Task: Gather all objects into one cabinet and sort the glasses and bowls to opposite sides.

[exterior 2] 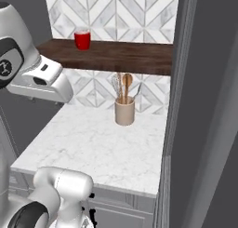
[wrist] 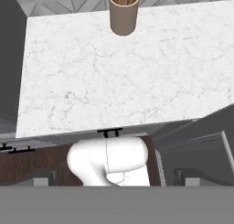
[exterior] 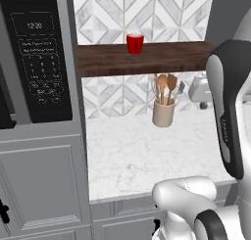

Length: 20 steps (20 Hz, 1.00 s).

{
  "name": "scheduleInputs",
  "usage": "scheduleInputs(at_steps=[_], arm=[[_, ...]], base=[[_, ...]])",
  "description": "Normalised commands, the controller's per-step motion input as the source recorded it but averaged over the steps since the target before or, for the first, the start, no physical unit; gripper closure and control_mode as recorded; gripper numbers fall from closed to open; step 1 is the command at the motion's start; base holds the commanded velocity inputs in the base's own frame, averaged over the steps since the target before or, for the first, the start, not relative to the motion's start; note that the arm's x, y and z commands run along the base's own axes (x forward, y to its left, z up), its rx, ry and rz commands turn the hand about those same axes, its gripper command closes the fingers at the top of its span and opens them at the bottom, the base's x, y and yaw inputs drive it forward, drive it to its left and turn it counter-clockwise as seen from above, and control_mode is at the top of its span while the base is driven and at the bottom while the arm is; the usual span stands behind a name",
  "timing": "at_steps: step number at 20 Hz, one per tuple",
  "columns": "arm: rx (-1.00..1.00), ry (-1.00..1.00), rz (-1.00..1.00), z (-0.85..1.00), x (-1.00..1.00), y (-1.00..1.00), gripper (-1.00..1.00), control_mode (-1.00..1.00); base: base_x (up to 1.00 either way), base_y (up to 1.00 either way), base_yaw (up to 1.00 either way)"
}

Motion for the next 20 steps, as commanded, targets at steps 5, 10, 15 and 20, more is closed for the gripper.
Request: scheduleInputs(at_steps=[5,10,15,20], arm=[[0.0,0.0,0.0,0.0,0.24,0.01,-1.0,-1.0],[0.04,-0.24,0.0,0.33,0.01,0.17,-1.0,-1.0],[0.06,-0.33,0.0,0.56,0.14,0.18,-1.0,-1.0],[0.01,-0.32,0.0,0.08,0.35,0.34,-1.0,-1.0]], base=[[0.22,-0.02,0.0],[0.0,0.0,0.0],[0.0,0.0,0.0],[0.0,0.0,0.0]])
